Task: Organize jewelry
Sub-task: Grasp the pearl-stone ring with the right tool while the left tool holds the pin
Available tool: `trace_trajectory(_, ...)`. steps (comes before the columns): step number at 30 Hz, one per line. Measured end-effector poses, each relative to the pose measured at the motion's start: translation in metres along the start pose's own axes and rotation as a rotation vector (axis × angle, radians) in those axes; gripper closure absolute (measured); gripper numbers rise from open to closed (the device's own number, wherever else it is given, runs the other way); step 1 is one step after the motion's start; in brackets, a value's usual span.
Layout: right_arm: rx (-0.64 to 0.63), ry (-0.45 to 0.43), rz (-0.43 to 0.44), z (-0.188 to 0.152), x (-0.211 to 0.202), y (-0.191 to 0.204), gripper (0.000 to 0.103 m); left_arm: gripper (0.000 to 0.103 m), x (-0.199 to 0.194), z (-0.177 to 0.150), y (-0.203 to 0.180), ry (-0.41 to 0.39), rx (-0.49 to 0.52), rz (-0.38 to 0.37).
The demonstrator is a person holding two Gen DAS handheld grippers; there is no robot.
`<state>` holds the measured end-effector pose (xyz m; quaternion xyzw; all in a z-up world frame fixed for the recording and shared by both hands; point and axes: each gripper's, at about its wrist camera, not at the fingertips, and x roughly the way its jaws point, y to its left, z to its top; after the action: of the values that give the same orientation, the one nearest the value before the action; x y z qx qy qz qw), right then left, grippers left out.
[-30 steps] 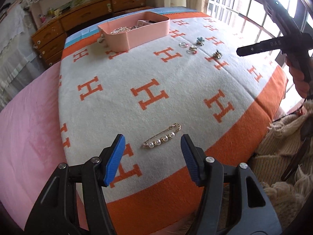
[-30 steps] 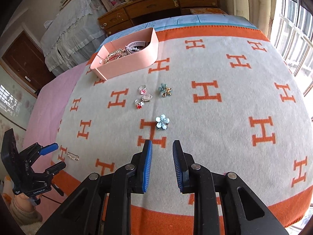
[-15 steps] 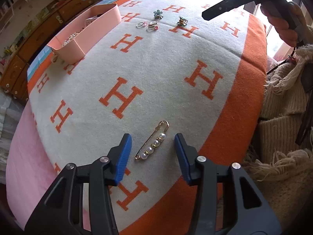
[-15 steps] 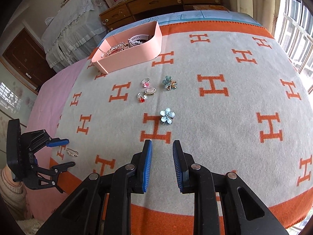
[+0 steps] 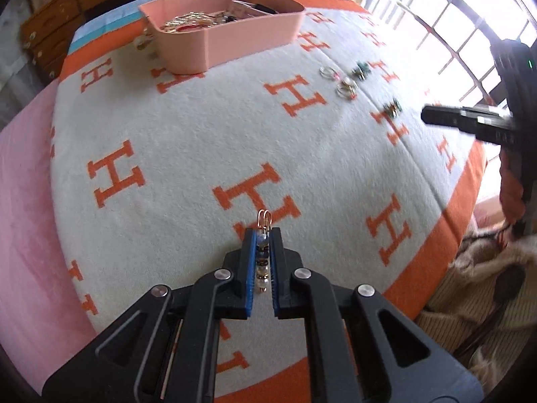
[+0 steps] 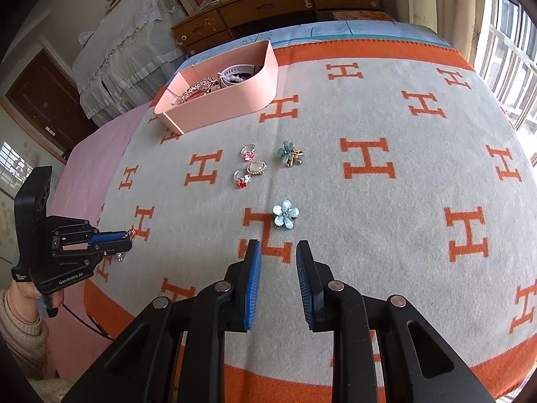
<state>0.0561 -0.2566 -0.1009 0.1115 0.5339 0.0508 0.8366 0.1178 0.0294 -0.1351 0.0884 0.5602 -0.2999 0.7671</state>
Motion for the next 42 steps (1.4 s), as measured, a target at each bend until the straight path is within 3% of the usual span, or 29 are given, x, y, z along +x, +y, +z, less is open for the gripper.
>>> trace_trajectory(4, -0.059, -0.020, -0.005, 0.019, 0.008, 0.010, 0.081, 0.098, 0.005, 0.017, 0.022, -0.037, -0.254, -0.033)
trace_trajectory(10, -0.139, -0.034, 0.006, 0.048, 0.032, 0.020, 0.081, 0.098, 0.008, 0.027, 0.018, -0.156, -0.381, -0.080)
trace_trajectory(16, -0.157, 0.006, 0.028, 0.056, 0.059, 0.022, 0.082, 0.098, 0.002, 0.027, 0.001, -0.225, -0.384, -0.106)
trace_trajectory(18, -0.175, -0.004, 0.006, 0.057, 0.065, 0.024, 0.082, 0.098, -0.001, 0.027, -0.001, -0.234, -0.384, -0.112)
trace_trajectory(20, -0.208, -0.015, -0.026, 0.057, 0.070, 0.029, 0.089, 0.098, -0.004, 0.026, -0.003, -0.242, -0.382, -0.108)
trace_trajectory(26, -0.298, -0.036, -0.056, 0.055, 0.075, 0.034, 0.090, 0.098, -0.010, 0.017, -0.002, -0.247, -0.379, -0.107)
trace_trajectory(42, -0.298, -0.049, 0.028, 0.073, 0.087, 0.038, 0.089, 0.098, -0.007, 0.015, -0.005, -0.247, -0.380, -0.104)
